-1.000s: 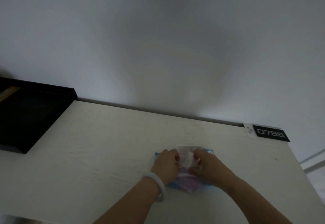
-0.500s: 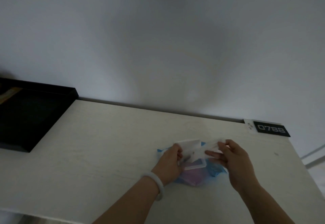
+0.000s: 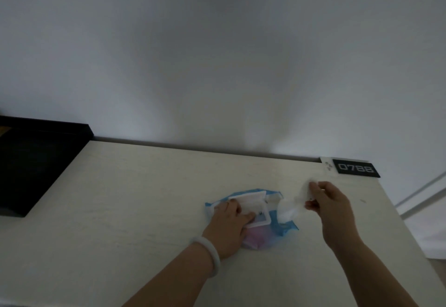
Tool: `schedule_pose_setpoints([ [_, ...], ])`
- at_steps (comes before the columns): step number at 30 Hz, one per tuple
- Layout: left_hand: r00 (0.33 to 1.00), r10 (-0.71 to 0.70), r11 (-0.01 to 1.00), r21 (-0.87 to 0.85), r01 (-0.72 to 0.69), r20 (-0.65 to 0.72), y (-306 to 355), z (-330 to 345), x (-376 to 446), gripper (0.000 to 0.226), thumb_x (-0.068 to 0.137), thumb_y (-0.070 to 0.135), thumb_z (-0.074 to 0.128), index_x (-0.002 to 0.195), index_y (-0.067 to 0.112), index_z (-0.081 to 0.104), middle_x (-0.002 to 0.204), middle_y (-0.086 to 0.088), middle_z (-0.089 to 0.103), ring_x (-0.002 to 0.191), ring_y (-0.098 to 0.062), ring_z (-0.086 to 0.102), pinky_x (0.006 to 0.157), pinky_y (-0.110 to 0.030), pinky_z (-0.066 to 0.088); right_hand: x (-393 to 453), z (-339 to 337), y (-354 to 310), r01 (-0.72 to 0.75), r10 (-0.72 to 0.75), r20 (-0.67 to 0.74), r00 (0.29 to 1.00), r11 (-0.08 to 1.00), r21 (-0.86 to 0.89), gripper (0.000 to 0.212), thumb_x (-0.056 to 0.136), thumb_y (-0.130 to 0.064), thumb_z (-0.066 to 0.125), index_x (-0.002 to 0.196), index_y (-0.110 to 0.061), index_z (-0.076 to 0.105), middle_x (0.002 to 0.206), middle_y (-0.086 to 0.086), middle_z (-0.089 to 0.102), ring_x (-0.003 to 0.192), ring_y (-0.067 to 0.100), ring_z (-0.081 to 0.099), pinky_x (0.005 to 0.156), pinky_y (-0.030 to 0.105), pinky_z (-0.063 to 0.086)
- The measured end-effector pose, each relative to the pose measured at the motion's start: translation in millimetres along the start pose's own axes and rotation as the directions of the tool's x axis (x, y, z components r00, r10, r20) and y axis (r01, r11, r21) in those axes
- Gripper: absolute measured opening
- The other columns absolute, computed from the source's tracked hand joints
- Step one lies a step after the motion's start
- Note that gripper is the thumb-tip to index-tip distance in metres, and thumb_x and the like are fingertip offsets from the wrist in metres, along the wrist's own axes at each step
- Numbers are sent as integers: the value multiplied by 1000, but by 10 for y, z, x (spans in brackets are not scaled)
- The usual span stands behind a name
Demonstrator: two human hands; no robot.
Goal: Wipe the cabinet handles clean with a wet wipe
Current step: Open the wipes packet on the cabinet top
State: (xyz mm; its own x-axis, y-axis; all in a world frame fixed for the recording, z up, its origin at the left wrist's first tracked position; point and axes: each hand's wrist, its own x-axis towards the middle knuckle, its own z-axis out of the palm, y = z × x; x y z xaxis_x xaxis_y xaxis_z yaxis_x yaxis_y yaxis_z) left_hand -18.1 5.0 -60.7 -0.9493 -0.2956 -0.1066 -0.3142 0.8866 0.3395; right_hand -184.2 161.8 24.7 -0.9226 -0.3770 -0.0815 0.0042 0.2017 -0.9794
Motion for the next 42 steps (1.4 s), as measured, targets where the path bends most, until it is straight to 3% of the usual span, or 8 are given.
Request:
schedule_pose_setpoints([
  [9, 861, -29, 991, -130, -43, -507, 19, -375, -3, 35, 82, 16, 62, 117, 12, 56, 122, -7, 49, 114, -24, 47, 99, -34, 44, -62, 161, 48, -34, 44, 67, 997, 989, -144, 12, 90, -10, 63, 84, -14, 73, 75, 7, 70, 66, 21, 59, 64, 30, 49],
  [15, 997, 62, 990, -128, -67, -39, 20, -247, 20, 87, 80, 56, 4, 144, 15, 47, 152, -11, 40, 140, -26, 38, 116, -32, 20, -24, 212, -1, -23, 49, 121, 991, 977, -210, 11, 91, -14, 62, 85, -13, 72, 76, 6, 70, 71, 23, 63, 64, 27, 50],
  [18, 999, 23, 996, -87, -21, 23, -68, -73, 48, 78, 86, 53, 8, 140, 17, 52, 151, -13, 41, 140, -30, 39, 118, -37, 18, -26, 249, 6, -33, 63, 124, 990, 974, -226, 10, 91, -14, 63, 85, -12, 71, 77, 6, 70, 71, 21, 63, 61, 24, 50],
  [23, 997, 10, 997, 81, -16, 80, -286, 122, 125, 46, 90, 41, 36, 117, 28, 71, 124, -5, 68, 107, -26, 68, 91, -42, 55, -74, 264, 8, -38, 74, 149, 986, 972, -231, 12, 91, -14, 63, 84, -10, 71, 78, 7, 70, 68, 17, 62, 57, 20, 47],
  [26, 999, 17, 992, 127, -21, 32, -172, -70, 159, 52, 96, 43, 31, 142, 27, 49, 153, -9, 40, 139, -29, 40, 117, -40, 27, -84, 248, -14, -27, 61, 139, 988, 972, -234, 14, 92, -15, 62, 82, -10, 71, 75, 7, 70, 66, 18, 61, 59, 25, 50],
  [30, 991, -114, 947, -309, 89, -66, 195, -310, 229, 40, 101, 25, 48, 141, 20, 49, 155, -5, 34, 143, -19, 30, 116, -26, 18, -75, 193, -63, -82, 102, 168, 980, 989, -122, 18, 94, -15, 59, 81, -6, 69, 72, 10, 67, 66, 23, 59, 64, 34, 53],
  [34, 991, -133, 561, -826, 52, -28, 634, -571, 261, 31, 100, 38, 49, 120, 21, 64, 116, 5, 67, 104, -3, 62, 88, -14, 42, -106, 136, -108, -140, 134, 260, 956, 990, 5, 18, 93, -12, 60, 79, -4, 69, 67, 9, 65, 63, 22, 55, 61, 33, 47],
  [42, 983, -128, 424, -889, 174, 132, 841, -576, 181, 11, 87, 25, 71, 82, 16, 67, 84, -7, 66, 78, -19, 61, 77, -38, 52, -126, -206, -13, -319, 284, 197, 938, 930, 182, 20, 94, -21, 60, 90, -5, 70, 83, 15, 65, 74, 27, 58, 70, 37, 51],
])
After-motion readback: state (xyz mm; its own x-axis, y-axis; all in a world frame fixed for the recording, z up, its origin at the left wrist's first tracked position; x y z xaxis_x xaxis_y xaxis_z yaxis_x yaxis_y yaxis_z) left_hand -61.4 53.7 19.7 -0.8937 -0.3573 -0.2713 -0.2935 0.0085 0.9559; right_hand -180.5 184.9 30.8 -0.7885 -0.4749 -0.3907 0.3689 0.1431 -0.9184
